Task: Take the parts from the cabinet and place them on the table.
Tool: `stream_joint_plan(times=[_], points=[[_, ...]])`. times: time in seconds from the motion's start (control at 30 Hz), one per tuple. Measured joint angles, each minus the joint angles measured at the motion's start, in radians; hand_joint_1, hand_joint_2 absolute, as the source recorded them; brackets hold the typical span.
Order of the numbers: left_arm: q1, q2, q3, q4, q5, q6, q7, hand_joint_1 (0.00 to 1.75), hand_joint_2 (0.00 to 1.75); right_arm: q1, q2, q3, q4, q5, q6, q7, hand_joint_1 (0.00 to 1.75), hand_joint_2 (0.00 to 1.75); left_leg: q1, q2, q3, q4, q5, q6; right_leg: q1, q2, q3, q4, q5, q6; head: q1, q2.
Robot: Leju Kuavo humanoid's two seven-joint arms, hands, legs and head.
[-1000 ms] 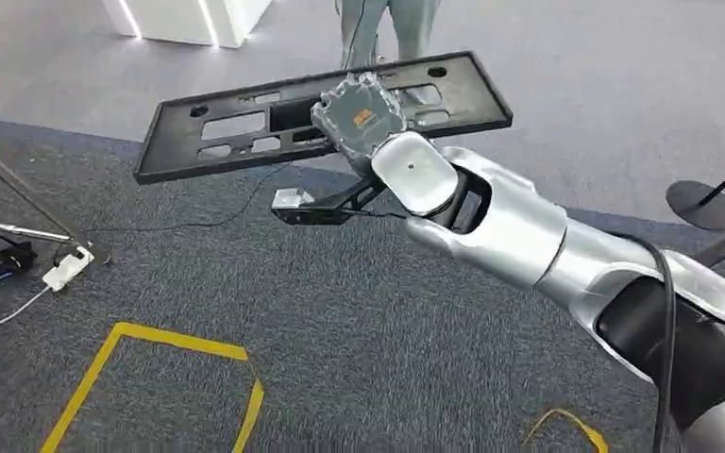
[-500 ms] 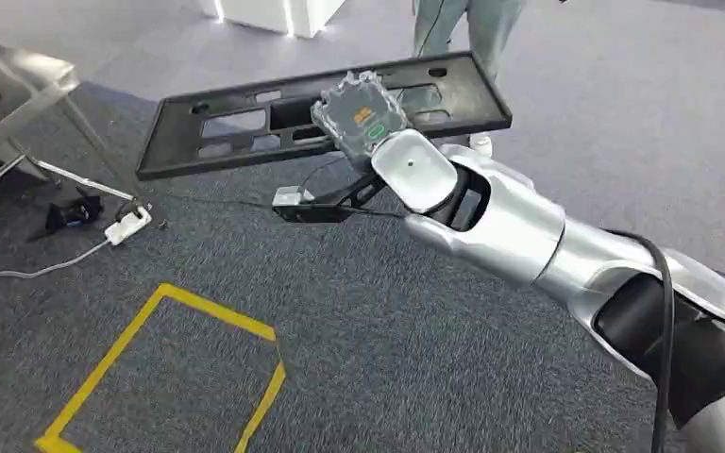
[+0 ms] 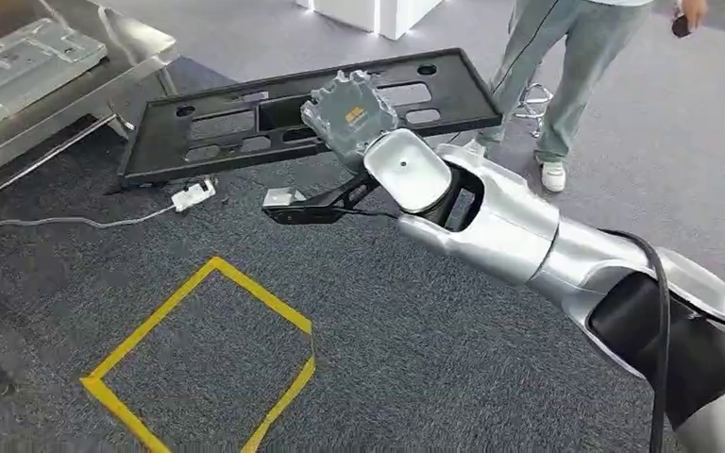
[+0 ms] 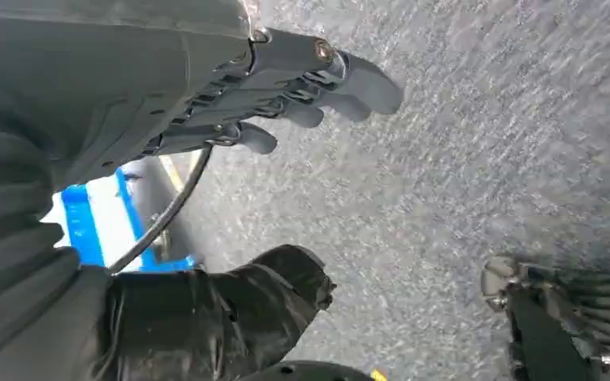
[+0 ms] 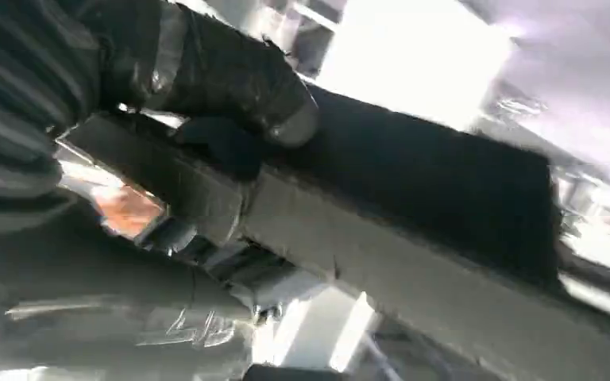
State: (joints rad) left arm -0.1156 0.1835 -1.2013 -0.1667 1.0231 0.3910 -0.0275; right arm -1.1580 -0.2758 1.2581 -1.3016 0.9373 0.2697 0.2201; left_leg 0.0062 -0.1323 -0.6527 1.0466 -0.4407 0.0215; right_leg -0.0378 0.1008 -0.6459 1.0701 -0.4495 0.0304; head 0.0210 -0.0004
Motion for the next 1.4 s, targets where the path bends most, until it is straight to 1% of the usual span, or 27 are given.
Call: stream_joint_plan(times=[0.07,0.1,0.13,0.17,0.23,0.3,0.33,0.4,0.43,0.47,0.6,0.67,0.7,0.77,0.83,0.9,0.93,0.97,1.0,1.1,1.13,1.17,1.2,1.27,1.3,1.33,1.4], points=[[0.008,-0.001,0.0,0.0,0.0,0.002,-0.002,0.0,1.75,0.006,0.002,0.0,0.003,0.0,-0.003,-0.002,1.75,1.75,0.006,-0.03,-0.006,0.0,0.005,-0.008,0.005,-0.027,0.001,0.0,-0.002,-0.01,0.001,0.0],[0.011,-0.001,0.0,0.001,0.0,0.004,-0.003,0.0,1.75,0.004,0.002,0.0,0.007,0.0,-0.005,-0.002,1.75,1.75,0.004,-0.007,-0.014,0.002,-0.001,-0.011,0.0,-0.042,0.007,-0.005,-0.002,-0.019,0.0,0.0],[0.01,-0.003,0.0,0.001,0.0,0.005,-0.006,0.0,1.75,0.004,0.006,0.0,0.009,0.0,-0.008,-0.002,1.75,1.75,-0.006,0.067,-0.022,0.028,-0.014,-0.019,0.001,-0.056,0.012,-0.007,-0.003,-0.026,-0.007,0.0],[0.01,-0.003,0.0,0.001,0.0,0.008,-0.006,0.0,1.75,0.002,0.007,0.0,0.01,0.0,-0.011,-0.002,1.75,1.75,-0.004,0.106,-0.046,0.078,-0.038,-0.025,0.004,-0.066,0.016,-0.01,-0.004,-0.029,-0.01,0.0],[0.004,-0.002,0.0,0.001,0.0,0.007,-0.008,0.0,1.75,0.001,0.007,0.0,0.012,0.0,-0.013,-0.002,1.75,1.75,0.001,0.128,-0.13,0.236,-0.095,-0.031,0.008,-0.099,0.021,-0.01,-0.009,-0.036,-0.01,0.0],[0.004,-0.003,0.0,0.001,0.0,0.005,-0.008,0.0,1.75,0.005,0.008,0.0,0.015,0.0,-0.013,-0.003,1.75,1.75,0.003,0.128,-0.17,0.292,-0.093,-0.03,0.01,-0.128,0.025,-0.01,-0.013,-0.037,-0.01,0.0],[0.005,-0.005,0.0,0.001,0.0,0.004,-0.008,0.0,1.75,0.005,0.008,0.0,0.017,0.0,-0.013,-0.006,1.75,1.75,0.003,0.128,-0.156,0.255,-0.065,-0.028,0.011,-0.14,0.028,-0.011,-0.016,-0.037,-0.009,0.0],[0.007,-0.005,0.0,0.001,0.0,0.004,-0.005,0.0,1.75,0.003,0.011,0.0,0.017,0.0,-0.013,-0.009,1.75,1.75,-0.003,0.145,-0.066,0.086,0.021,-0.012,0.016,-0.165,0.039,-0.014,-0.022,-0.037,-0.009,0.0],[0.006,-0.001,0.0,0.001,0.0,0.004,-0.002,0.0,1.75,0.001,0.012,0.0,0.017,0.0,-0.013,-0.009,1.75,1.75,-0.017,0.201,-0.023,0.0,0.036,0.004,0.017,-0.177,0.047,-0.019,-0.025,-0.036,-0.009,0.0],[0.003,0.0,0.0,0.001,0.0,0.004,-0.002,0.0,1.75,-0.002,0.012,0.0,0.017,0.0,-0.013,-0.009,1.75,1.75,-0.029,0.215,-0.007,-0.017,0.024,0.007,0.025,-0.187,0.05,-0.023,-0.026,-0.031,-0.01,0.0],[0.005,0.003,0.0,0.002,0.0,0.004,0.003,0.0,1.75,-0.005,0.018,0.0,0.019,0.0,-0.013,-0.01,1.75,1.75,-0.031,0.166,0.003,-0.045,0.032,0.023,0.028,-0.23,0.075,-0.047,-0.029,-0.011,-0.009,0.0],[0.01,0.001,0.0,0.002,0.0,0.003,0.005,0.0,1.75,-0.009,0.019,0.0,0.022,0.0,-0.013,-0.011,1.75,1.75,-0.015,0.147,0.029,-0.069,0.042,0.026,0.02,-0.132,0.052,0.012,-0.066,-0.009,-0.006,0.0],[0.007,0.001,0.0,0.002,-0.001,0.003,0.005,0.0,1.75,-0.012,0.019,0.0,0.022,0.0,-0.013,-0.011,1.75,1.75,-0.013,0.137,0.029,-0.069,0.041,0.03,0.021,-0.11,0.015,0.085,-0.1,-0.01,-0.002,0.0],[0.0,0.0,0.0,0.002,-0.003,0.001,0.005,0.0,1.75,-0.007,0.019,0.0,0.024,0.0,-0.013,-0.011,1.75,1.75,-0.014,0.11,0.031,-0.067,0.037,0.035,0.021,-0.1,-0.071,0.239,-0.154,-0.006,-0.002,0.0],[0.0,0.0,0.0,0.002,-0.003,0.001,0.003,0.0,1.75,-0.001,0.019,0.0,0.028,0.0,-0.013,-0.011,1.75,1.75,-0.012,0.078,0.031,-0.059,0.033,0.033,0.019,-0.1,-0.092,0.243,-0.118,-0.003,-0.002,0.0],[0.003,-0.002,0.0,0.002,-0.005,0.002,0.001,0.0,1.75,-0.003,0.019,0.0,0.03,0.0,-0.014,-0.011,1.75,1.75,-0.008,0.045,0.035,-0.049,0.024,0.024,0.015,-0.092,-0.028,0.086,-0.016,-0.002,-0.003,0.0],[0.005,-0.002,0.0,0.002,-0.006,0.004,0.0,0.0,1.75,-0.006,0.019,0.0,0.03,0.0,-0.014,-0.011,1.75,1.75,-0.005,0.031,0.033,-0.039,0.017,0.017,0.01,-0.066,0.007,0.005,0.023,0.001,-0.002,0.0],[0.006,0.0,0.0,0.002,-0.006,0.005,-0.002,0.0,1.75,-0.008,0.019,0.0,0.032,0.0,-0.014,-0.011,1.75,1.75,-0.008,0.017,0.022,-0.027,0.01,0.007,0.001,-0.007,0.018,-0.017,0.001,0.002,-0.002,0.0],[0.002,0.001,0.0,0.002,-0.006,0.005,-0.003,0.0,1.75,-0.009,0.019,0.0,0.031,0.0,-0.015,-0.011,1.75,1.75,-0.006,0.005,0.011,-0.015,0.01,0.004,0.001,-0.009,0.018,-0.018,0.003,-0.005,-0.007,0.0],[0.009,0.003,0.0,0.002,-0.007,0.004,-0.004,0.0,1.75,-0.002,0.021,0.001,0.033,0.0,-0.014,-0.012,1.75,1.75,0.002,-0.032,0.001,-0.023,0.018,-0.01,0.007,-0.05,0.02,-0.019,0.002,-0.024,-0.002,0.0],[0.014,0.004,0.0,0.002,-0.007,0.004,-0.004,0.0,1.75,-0.004,0.021,0.0,0.034,0.0,-0.014,-0.011,1.75,1.75,0.001,0.001,-0.005,-0.013,0.01,-0.014,0.004,-0.065,0.025,-0.025,0.003,-0.033,-0.002,0.0],[0.013,0.002,0.0,0.002,-0.008,0.003,-0.003,0.0,1.75,-0.005,0.022,0.0,0.034,0.0,-0.014,-0.011,1.75,1.75,-0.006,0.069,-0.02,0.022,-0.008,-0.022,0.004,-0.074,0.03,-0.028,0.002,-0.036,-0.016,0.0],[0.011,0.002,0.0,0.002,-0.008,0.003,-0.003,0.0,1.75,-0.007,0.022,0.0,0.034,0.0,-0.014,-0.011,1.75,1.75,-0.001,0.107,-0.054,0.09,-0.04,-0.03,0.007,-0.085,0.032,-0.029,0.0,-0.04,-0.016,0.0],[0.007,0.002,0.0,0.002,-0.008,0.001,-0.002,0.0,1.75,-0.004,0.022,0.0,0.035,0.0,-0.013,-0.011,1.75,1.75,0.004,0.128,-0.132,0.236,-0.09,-0.036,0.01,-0.111,0.037,-0.029,-0.005,-0.045,-0.016,0.0],[0.007,0.001,0.0,0.002,-0.008,0.0,-0.002,0.0,1.75,-0.002,0.022,0.0,0.036,0.0,-0.013,-0.011,1.75,1.75,0.005,0.129,-0.159,0.276,-0.094,-0.036,0.01,-0.124,0.039,-0.029,-0.008,-0.044,-0.015,0.0],[0.008,0.0,0.0,0.002,-0.008,-0.001,-0.002,0.0,1.75,0.0,0.022,0.001,0.036,0.0,-0.013,-0.011,1.75,1.75,0.005,0.129,-0.161,0.271,-0.08,-0.036,0.011,-0.136,0.042,-0.029,-0.011,-0.044,-0.018,0.0],[0.009,0.0,0.0,0.002,-0.006,-0.002,0.0,0.0,1.75,0.0,0.022,0.001,0.036,0.0,-0.013,-0.011,1.75,1.75,0.002,0.138,-0.093,0.13,0.005,-0.023,0.015,-0.162,0.053,-0.029,-0.019,-0.043,-0.016,0.0]])
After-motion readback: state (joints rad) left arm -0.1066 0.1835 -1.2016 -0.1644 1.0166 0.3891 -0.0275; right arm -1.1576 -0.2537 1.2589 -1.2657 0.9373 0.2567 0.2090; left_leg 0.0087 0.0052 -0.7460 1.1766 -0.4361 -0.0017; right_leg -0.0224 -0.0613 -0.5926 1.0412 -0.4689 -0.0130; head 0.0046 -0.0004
